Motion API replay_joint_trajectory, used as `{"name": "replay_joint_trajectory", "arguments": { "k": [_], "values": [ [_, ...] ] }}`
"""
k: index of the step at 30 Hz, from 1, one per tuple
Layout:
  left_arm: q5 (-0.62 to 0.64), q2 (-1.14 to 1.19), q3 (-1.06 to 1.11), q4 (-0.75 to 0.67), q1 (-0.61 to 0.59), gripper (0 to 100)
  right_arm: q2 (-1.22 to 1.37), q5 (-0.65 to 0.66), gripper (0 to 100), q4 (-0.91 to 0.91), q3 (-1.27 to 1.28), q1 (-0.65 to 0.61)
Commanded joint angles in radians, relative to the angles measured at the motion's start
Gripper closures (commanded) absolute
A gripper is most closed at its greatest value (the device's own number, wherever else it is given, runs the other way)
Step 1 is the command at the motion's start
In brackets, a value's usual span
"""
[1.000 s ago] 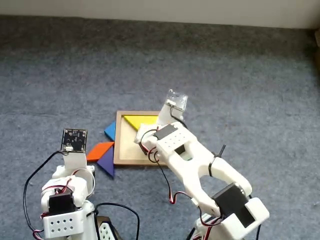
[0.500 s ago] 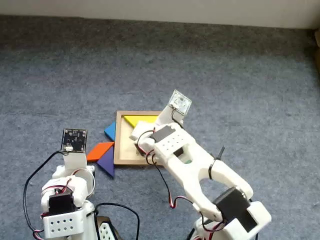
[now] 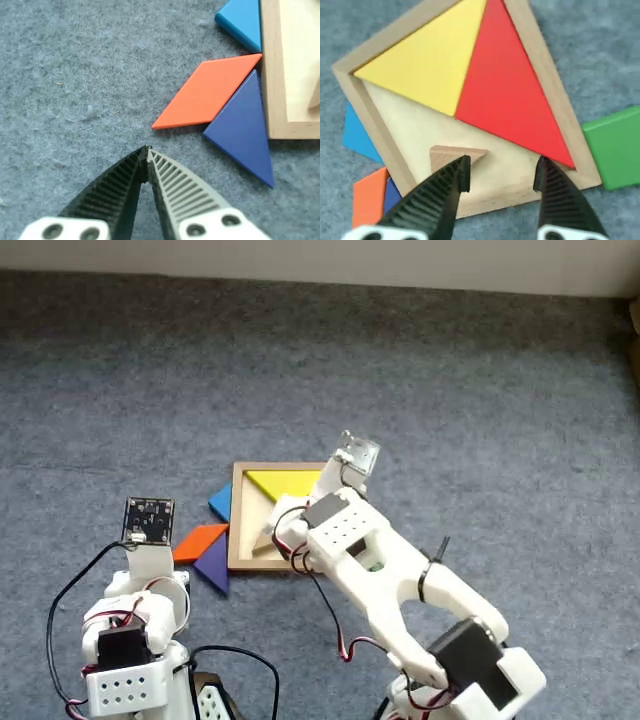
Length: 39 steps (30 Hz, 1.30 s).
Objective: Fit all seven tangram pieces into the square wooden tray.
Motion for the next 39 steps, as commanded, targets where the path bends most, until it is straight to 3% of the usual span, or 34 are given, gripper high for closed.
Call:
{"name": "replay_joint_trajectory", "arguments": {
  "k": [1, 5, 8, 16, 27, 39],
  "values": [
    [-0.009, -0.047, 0.019, 0.005, -0.008, 99, -0.117, 0.123, 80.9, 0.01, -0.035, -0.002],
    [-0.009, -0.047, 0.019, 0.005, -0.008, 99, -0.186, 0.276, 99.5, 0.008, -0.038, -0.002],
    [-0.009, -0.047, 0.019, 0.005, -0.008, 99, -0.189, 0.379, 98.5, -0.065, -0.03, -0.002],
    [-0.009, -0.047, 0.019, 0.005, -0.008, 99, -0.097, 0.391, 99.4, -0.298, 0.101, -0.041],
    [-0.009, -0.047, 0.019, 0.005, -0.008, 99, 0.038, 0.393, 99.4, -0.298, 0.107, -0.081],
    [-0.009, -0.047, 0.019, 0.005, -0.008, 99, 0.044, 0.428, 99.4, -0.094, 0.105, 0.062]
  ]
}}
